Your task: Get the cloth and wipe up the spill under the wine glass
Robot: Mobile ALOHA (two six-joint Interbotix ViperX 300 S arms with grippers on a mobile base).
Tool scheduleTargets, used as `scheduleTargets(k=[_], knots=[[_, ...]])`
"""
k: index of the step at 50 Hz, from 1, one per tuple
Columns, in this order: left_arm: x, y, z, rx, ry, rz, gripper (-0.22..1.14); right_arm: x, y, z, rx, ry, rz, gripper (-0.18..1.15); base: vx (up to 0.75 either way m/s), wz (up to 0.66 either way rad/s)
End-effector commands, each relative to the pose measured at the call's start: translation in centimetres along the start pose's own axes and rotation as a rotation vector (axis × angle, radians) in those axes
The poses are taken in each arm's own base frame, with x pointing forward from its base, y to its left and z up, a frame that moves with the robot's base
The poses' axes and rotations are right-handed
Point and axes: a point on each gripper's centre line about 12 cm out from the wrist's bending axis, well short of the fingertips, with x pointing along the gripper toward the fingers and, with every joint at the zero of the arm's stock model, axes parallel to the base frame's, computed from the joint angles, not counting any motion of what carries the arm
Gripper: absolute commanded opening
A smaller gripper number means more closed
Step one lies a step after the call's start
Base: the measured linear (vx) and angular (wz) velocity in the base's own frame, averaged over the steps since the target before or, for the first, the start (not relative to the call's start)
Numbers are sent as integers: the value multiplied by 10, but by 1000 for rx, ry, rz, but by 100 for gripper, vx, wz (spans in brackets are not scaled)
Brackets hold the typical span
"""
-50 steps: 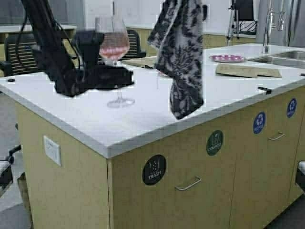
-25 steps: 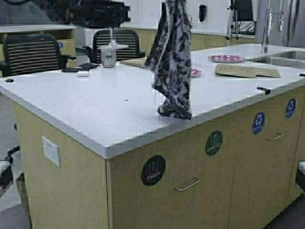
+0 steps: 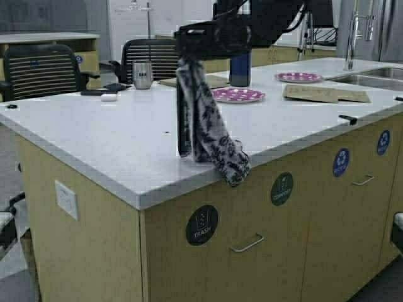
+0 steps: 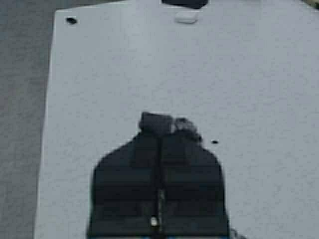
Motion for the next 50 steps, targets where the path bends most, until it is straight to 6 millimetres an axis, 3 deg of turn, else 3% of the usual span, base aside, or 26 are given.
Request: scheduleTargets(k=[1, 9, 18, 29, 34, 38, 50], knots=[[4, -1, 17, -1, -43, -2, 13, 9, 48, 3, -11, -26, 90, 5, 0, 0], [7, 1, 9, -45, -28, 1, 13, 24, 100, -19, -29, 13, 182, 5, 0, 0], [8, 6, 10, -57, -30, 10, 13, 38, 154, -19, -46, 36, 265, 5, 0, 0], [10, 7, 15, -56, -46, 9, 13, 36, 180, -9, -37, 15, 308, 5, 0, 0], [12, 6, 15, -56, -51, 7, 13, 35, 178, -7, -18, 17, 306, 5, 0, 0], [14, 7, 12, -56, -45, 9, 13, 35, 161, -8, -12, 28, 277, 5, 0, 0], [12, 3, -29, -76, -22, -14, 12, 35, 53, -43, 19, 131, 87, 5, 0, 0]])
